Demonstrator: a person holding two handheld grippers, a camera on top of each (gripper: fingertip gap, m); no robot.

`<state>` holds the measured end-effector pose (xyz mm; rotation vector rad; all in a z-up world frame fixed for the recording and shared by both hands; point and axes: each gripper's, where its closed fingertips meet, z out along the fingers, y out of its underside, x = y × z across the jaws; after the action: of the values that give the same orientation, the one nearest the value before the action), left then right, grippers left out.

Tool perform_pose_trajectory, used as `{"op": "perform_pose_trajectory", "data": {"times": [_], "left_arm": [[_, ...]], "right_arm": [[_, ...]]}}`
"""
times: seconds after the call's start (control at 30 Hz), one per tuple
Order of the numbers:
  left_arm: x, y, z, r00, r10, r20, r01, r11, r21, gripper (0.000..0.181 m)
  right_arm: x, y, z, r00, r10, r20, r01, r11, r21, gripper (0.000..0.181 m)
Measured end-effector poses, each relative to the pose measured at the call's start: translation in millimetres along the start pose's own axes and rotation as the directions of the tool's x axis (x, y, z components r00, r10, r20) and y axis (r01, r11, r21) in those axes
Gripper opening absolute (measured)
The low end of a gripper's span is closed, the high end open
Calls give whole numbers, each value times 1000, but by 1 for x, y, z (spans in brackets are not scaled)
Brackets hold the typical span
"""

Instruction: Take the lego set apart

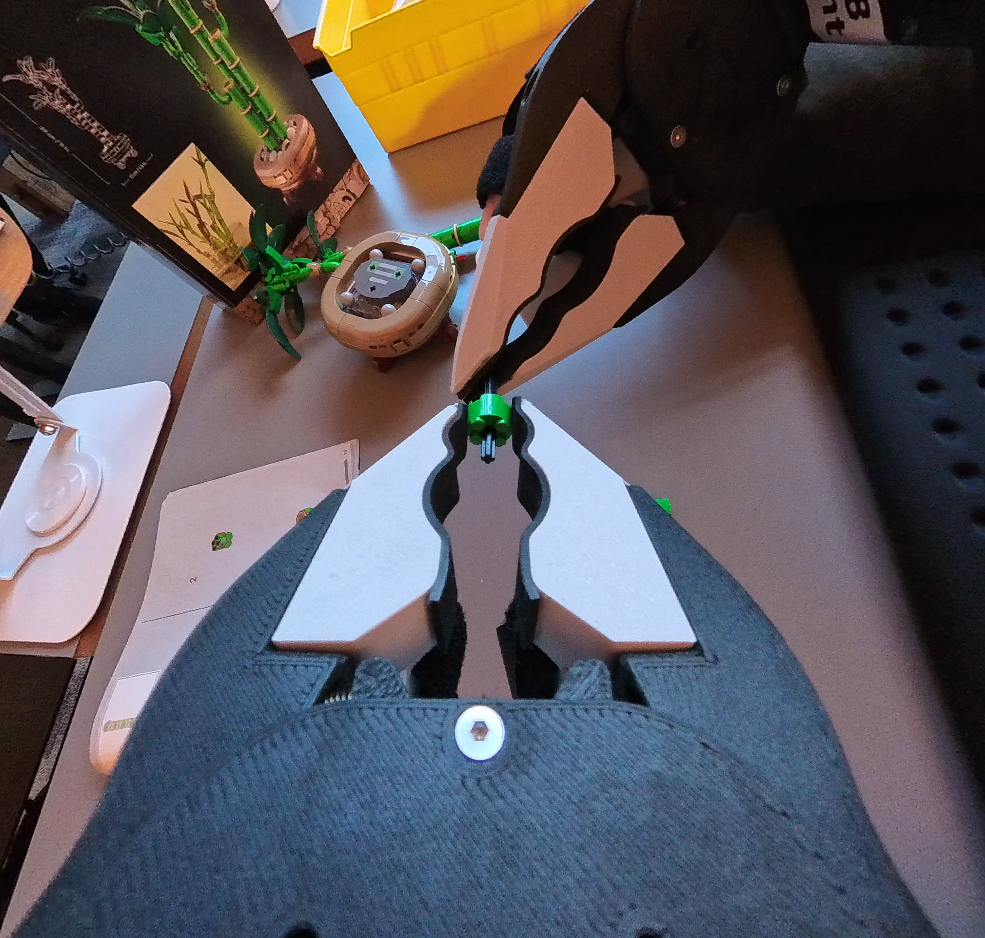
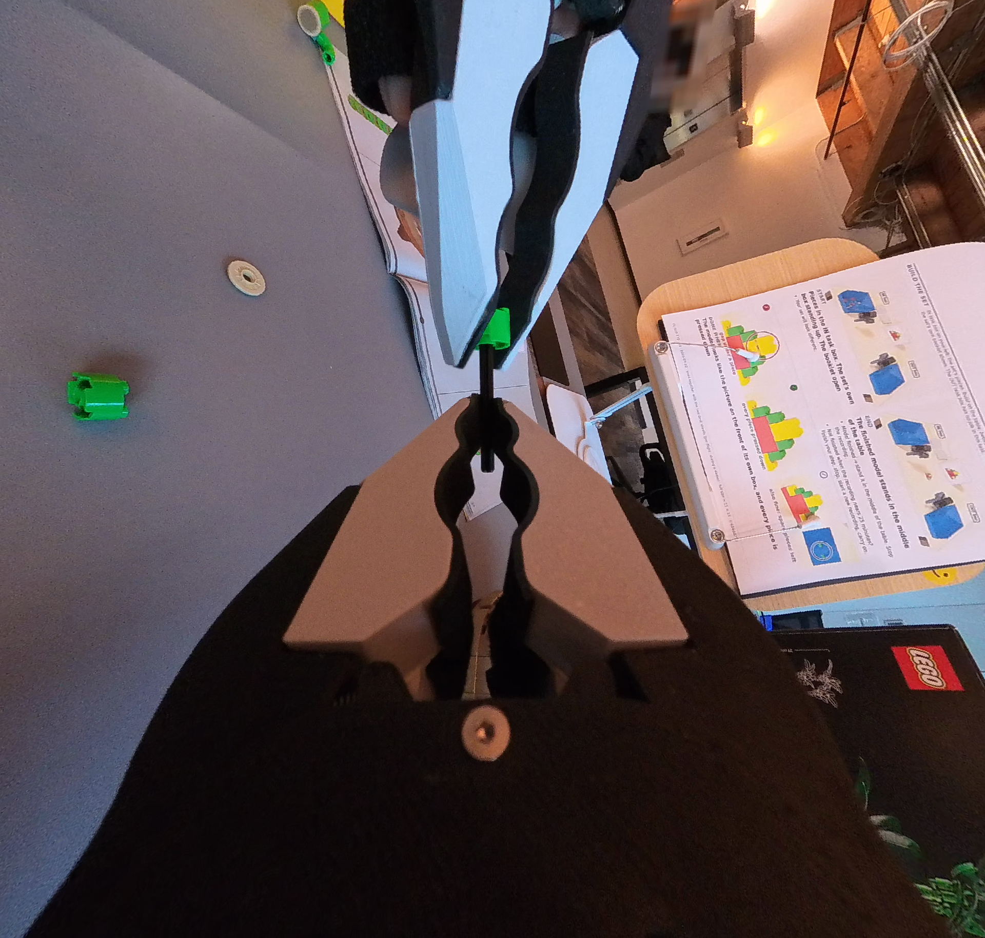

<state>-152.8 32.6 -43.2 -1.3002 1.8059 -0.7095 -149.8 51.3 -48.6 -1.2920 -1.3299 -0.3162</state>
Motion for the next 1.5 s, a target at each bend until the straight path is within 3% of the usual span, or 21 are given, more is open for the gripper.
{"op": "perform_pose_trajectory", "data": {"times": [0.23,0.8,1.0,1.5], "left_arm": [[-4,-3,5,995,41,87,-45,998,46,16],[-5,6,15,994,38,107,-36,999,-19,19],[-6,7,16,997,-32,72,33,999,-16,15],[0,7,12,999,-31,9,31,999,-27,15]], "right_arm": [[3,5,0,1000,12,-13,-12,999,-30,2],[-7,9,8,999,-33,-8,32,995,-95,2],[-7,11,10,999,50,18,-48,995,-84,2],[-9,9,4,998,27,50,-25,999,-35,4]]}}
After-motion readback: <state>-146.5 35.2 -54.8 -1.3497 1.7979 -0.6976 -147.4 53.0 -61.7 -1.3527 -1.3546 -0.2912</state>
